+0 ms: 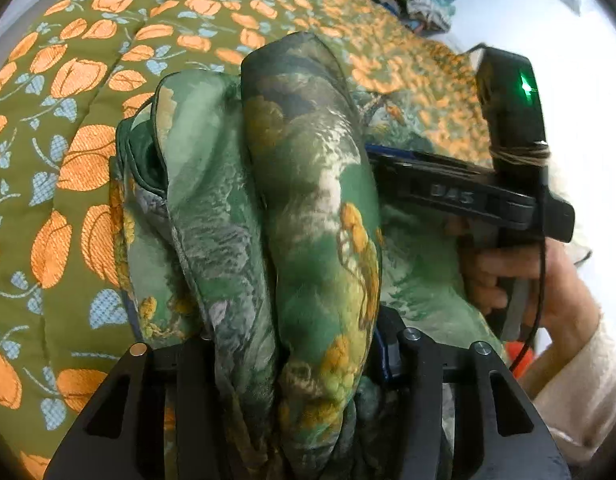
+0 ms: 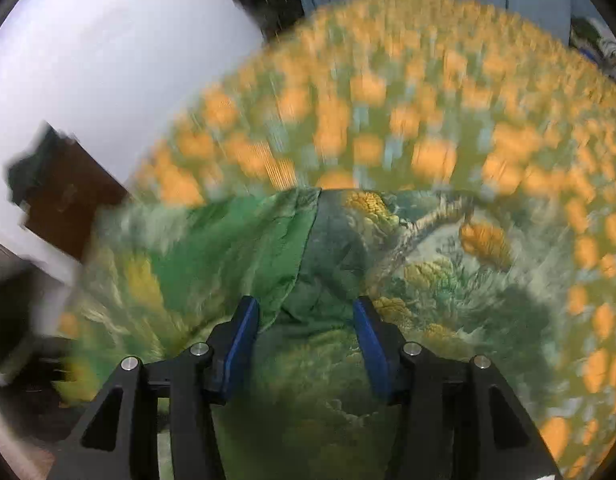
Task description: Fold large clothes
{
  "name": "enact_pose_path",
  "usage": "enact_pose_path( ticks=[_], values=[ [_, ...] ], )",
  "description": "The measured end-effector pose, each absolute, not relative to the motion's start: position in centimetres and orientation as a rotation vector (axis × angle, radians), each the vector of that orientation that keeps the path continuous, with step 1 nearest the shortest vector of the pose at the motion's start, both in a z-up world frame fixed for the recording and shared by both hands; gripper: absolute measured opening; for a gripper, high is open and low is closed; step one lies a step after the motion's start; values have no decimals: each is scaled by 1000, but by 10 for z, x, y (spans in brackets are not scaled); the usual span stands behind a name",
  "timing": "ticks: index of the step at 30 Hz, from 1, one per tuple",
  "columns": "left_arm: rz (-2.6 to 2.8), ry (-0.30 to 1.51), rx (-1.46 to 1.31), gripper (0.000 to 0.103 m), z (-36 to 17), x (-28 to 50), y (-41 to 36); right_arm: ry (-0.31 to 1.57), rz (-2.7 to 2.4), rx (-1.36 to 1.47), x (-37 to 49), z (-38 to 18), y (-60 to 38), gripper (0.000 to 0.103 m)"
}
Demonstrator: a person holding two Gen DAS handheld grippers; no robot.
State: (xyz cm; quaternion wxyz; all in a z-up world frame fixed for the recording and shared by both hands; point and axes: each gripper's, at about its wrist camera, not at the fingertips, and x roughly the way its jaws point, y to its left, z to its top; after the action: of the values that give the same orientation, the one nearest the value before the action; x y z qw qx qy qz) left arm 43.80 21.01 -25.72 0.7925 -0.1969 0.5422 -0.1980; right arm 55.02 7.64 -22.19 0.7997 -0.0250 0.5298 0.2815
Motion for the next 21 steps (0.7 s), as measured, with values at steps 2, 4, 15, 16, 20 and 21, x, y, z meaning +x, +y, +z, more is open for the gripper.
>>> enact_pose_path(
  ticks=[2, 4, 15, 16, 20, 21],
  values=[
    [-423, 1165, -442, 49, -260, 441, 214, 1124, 592, -62, 550, -224, 79, 52],
    [-422, 1167, -449, 49, -260, 443, 214, 1124, 598, -51, 552, -226, 78, 52],
    [-420, 1163, -447, 53, -257, 437, 211, 1042, 690, -30, 506, -183, 24, 53],
    [-420, 1162, -448, 53, -258, 437, 211, 1015, 692, -63, 490, -180, 17, 53],
    [-421, 1164, -449, 53, -258, 438, 211, 921, 682, -178, 421, -172, -6, 53],
    [-422, 1164, -449, 53, -258, 438, 211, 911, 683, -189, 407, -172, -10, 53]
  ],
)
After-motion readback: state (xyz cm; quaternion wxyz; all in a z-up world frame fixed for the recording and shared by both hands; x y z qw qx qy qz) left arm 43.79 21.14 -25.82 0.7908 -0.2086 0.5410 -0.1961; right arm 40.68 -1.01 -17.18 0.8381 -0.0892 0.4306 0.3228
